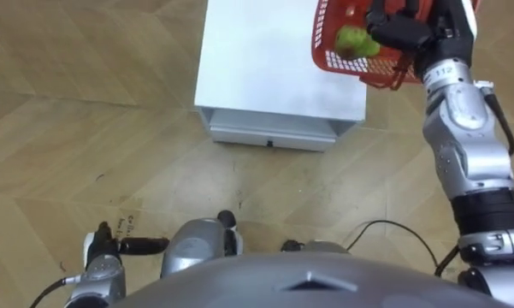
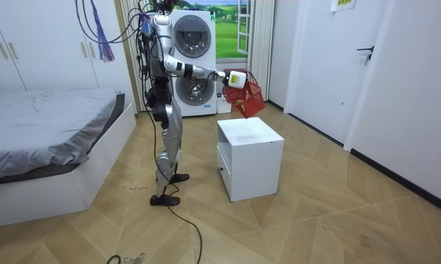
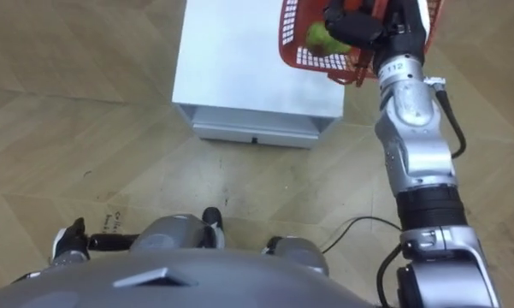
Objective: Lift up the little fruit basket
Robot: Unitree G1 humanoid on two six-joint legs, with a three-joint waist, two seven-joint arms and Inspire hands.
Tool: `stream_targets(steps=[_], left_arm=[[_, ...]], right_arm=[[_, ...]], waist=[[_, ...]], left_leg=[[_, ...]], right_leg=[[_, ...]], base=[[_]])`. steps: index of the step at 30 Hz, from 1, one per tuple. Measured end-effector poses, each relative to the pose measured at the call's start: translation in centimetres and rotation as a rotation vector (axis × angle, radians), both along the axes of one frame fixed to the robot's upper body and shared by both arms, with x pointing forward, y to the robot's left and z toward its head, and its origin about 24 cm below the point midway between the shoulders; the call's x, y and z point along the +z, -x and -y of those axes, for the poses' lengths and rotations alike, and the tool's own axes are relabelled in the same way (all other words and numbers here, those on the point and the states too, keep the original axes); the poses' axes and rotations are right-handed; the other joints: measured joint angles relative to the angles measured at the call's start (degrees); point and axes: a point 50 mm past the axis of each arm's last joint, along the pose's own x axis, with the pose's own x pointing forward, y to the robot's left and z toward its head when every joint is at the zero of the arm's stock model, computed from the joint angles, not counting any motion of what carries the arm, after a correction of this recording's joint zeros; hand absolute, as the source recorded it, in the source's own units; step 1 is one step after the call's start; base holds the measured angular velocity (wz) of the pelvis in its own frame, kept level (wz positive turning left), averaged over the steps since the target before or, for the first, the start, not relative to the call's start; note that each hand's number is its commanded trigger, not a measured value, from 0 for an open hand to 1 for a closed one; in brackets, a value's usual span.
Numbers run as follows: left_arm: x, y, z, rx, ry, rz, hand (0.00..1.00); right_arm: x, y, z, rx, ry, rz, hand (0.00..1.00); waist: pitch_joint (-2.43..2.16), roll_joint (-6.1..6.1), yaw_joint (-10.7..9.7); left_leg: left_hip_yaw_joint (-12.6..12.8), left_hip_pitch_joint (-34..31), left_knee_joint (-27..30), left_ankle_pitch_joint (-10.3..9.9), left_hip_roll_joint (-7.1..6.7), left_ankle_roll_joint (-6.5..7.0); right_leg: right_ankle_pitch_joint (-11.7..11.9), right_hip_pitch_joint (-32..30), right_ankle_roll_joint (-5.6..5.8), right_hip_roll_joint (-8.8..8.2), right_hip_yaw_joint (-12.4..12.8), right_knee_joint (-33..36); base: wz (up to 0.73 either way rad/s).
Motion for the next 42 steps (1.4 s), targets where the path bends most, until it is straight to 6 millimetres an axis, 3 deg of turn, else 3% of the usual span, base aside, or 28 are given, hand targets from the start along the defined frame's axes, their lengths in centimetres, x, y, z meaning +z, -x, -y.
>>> stream_targets(steps=[5,11,16,20,24,32,38,41,42], left_arm=[[0.0,0.2,0.0,-0.006,0.001,-0.009,0.0],[-0.2,2.4,-0.2,-0.022,0.01,-0.079,0.0],[-0.4,3.9,-0.1,-0.056,0.011,-0.152,0.0],[-0.5,4.1,0.2,-0.099,0.039,-0.18,0.0],[-0.6,4.4,0.3,-0.105,0.049,-0.206,0.0],[-0.7,5.7,0.4,-0.133,0.089,-0.26,0.0],[-0.6,5.1,0.4,-0.153,0.124,-0.239,0.0],[-0.7,5.3,0.6,-0.161,0.149,-0.248,0.0],[-0.7,5.3,0.6,-0.161,0.154,-0.249,0.0]], right_arm=[[0.0,0.0,-0.1,0.017,-0.005,0.002,1.0],[-0.9,0.1,-0.3,0.055,-0.007,-0.037,1.0],[-2.2,0.3,-0.2,0.073,-0.015,-0.104,1.0],[-3.8,0.4,-0.1,0.066,-0.043,-0.175,1.0],[-5.7,0.8,0.2,0.042,-0.084,-0.271,1.0],[-7.5,0.2,0.8,0.026,-0.1,-0.373,1.0],[-7.3,-0.4,0.8,0.022,-0.103,-0.374,1.0],[-6.8,-1.6,0.9,0.014,-0.099,-0.37,1.0],[-6.6,-2.1,1.0,0.004,-0.096,-0.372,1.0]], waist=[[-0.16,-0.12,0.2],[-0.18,-0.11,1.07],[-0.11,-0.02,1.97],[0.43,0.85,4.15],[0.45,1.91,6.35],[0.25,2.23,7.19],[0.31,2.64,8.03],[0.95,3.77,8.22],[0.93,4.26,8.15]], left_leg=[[0.01,0.76,0.13,0.12,0.38,-0.17],[-0.27,1.19,0.15,0.23,0.55,-0.18],[-1.97,-0.15,1.74,0.21,0.51,-0.18],[-2.87,-1.04,2.78,0.16,0.56,-0.14],[-3.16,-2.41,3.24,0.16,0.58,-0.1],[-3.66,-3.39,3.35,0.2,-0.47,0.34],[-5.35,-7.77,5.12,0.11,-0.45,0.41],[-5.69,-8.0,5.17,0.11,-0.55,0.4],[-6.1,-8.56,5.46,0.09,-0.61,0.39]], right_leg=[[0.34,1.29,-0.56,0.64,-0.18,-0.26],[0.37,1.34,-0.61,0.67,-0.84,0.52],[0.37,1.35,-0.61,0.63,-3.26,0.58],[0.39,1.28,-0.64,0.73,-4.29,0.67],[0.15,-0.19,-0.84,0.21,-4.55,2.08],[-1.27,-1.71,-0.4,-1.0,-4.79,3.69],[-1.29,-4.62,-0.49,-0.96,-6.53,4.71],[-1.29,-4.57,-0.48,-1.08,-7.46,4.69],[-1.29,-4.75,-0.49,-1.08,-7.82,4.72]], base=[[0.0],[0.0],[0.18],[0.11],[0.03],[0.05],[0.14],[0.09],[0.11]])
